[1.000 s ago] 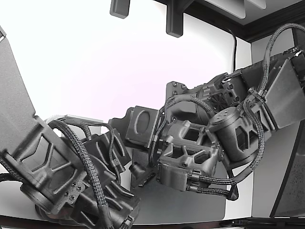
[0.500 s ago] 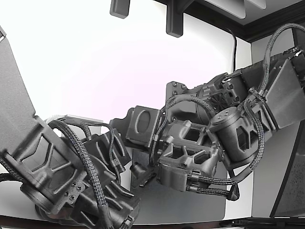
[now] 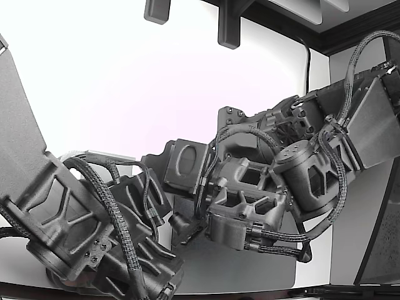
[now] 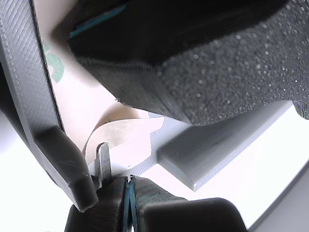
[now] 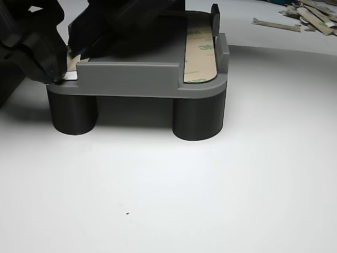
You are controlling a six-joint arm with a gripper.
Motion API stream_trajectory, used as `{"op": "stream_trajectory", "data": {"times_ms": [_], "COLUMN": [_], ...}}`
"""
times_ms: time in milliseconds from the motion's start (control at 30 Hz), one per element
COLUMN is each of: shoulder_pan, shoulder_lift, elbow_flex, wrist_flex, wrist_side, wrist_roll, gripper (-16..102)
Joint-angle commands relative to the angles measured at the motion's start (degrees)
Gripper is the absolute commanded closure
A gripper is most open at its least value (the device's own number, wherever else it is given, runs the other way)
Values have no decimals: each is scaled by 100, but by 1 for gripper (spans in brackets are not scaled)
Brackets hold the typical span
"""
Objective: Peel off protective film from adhesive tape.
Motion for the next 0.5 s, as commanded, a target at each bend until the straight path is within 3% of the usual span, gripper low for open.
{"op": "stream_trajectory", "data": {"times_ms": [0, 467], "shoulder_pan": [-53, -62], "shoulder_lift": [79, 114], "elbow_flex": [-62, -132], "wrist_flex": [-123, 202], "wrist_side": [26, -114], "wrist_roll": [-53, 193], "gripper": [97, 97]}}
